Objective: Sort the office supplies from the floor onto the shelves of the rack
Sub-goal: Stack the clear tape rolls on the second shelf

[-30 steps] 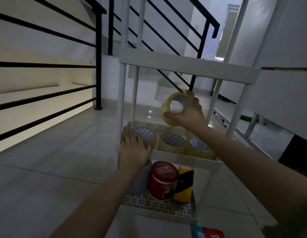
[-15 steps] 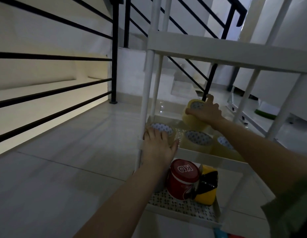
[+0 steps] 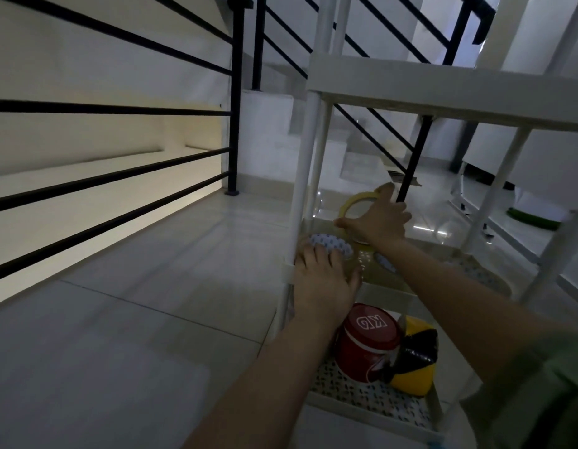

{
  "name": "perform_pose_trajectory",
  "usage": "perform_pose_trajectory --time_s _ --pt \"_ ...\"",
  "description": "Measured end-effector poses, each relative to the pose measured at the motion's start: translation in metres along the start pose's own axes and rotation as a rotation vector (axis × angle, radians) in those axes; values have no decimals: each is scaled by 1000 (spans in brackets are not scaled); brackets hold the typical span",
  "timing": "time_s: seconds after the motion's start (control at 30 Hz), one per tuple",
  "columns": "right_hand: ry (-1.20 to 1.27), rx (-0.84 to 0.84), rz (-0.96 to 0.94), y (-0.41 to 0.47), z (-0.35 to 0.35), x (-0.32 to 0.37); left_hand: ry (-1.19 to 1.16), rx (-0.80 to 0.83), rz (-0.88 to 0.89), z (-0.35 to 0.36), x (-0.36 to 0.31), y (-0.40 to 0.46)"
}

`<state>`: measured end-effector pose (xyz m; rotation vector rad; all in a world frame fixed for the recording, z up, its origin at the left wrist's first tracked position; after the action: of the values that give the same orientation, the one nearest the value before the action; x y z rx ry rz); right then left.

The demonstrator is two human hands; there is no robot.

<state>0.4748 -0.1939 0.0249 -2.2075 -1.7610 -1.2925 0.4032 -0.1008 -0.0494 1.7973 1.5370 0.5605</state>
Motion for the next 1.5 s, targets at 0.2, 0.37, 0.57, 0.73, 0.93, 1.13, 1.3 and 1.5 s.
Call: perform_pose_trajectory --time_s 0.2,0.37,0.57,0.73,0.93,1.13,1.3,1.5 --pt "66 103 -148 9 12 -2 -11 -110 9 6 1 -1" --pt "397 289 68 19 6 10 -33 -174 30 8 3 -4" --pt "424 193 12 13 18 -2 -52 -155 48 9 5 -5" --pt "396 231 -48 12 -1 1 -54 -152 88 11 7 -7" --pt "287 240 -70 4 -16 -5 -72 -94 82 7 6 -6" --pt "-78 390 -145 -7 -22 -16 -15 44 108 25 16 -4" --pt "-301 345 -127 -7 -39 -37 -33 169 50 9 14 2" --pt "-60 508 -339 -21 -69 -28 -357 132 -236 -13 10 13"
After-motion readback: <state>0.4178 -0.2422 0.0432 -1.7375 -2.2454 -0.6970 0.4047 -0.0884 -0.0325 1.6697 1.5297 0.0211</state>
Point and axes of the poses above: each hand's wrist, its own y-axis towards the middle knuckle, its own z-axis out of the palm, x = y × z, the point moved 1 cm from there along y, towards the middle knuckle, and after that the axes turned 10 degrees about -x, right-handed, at the moved point
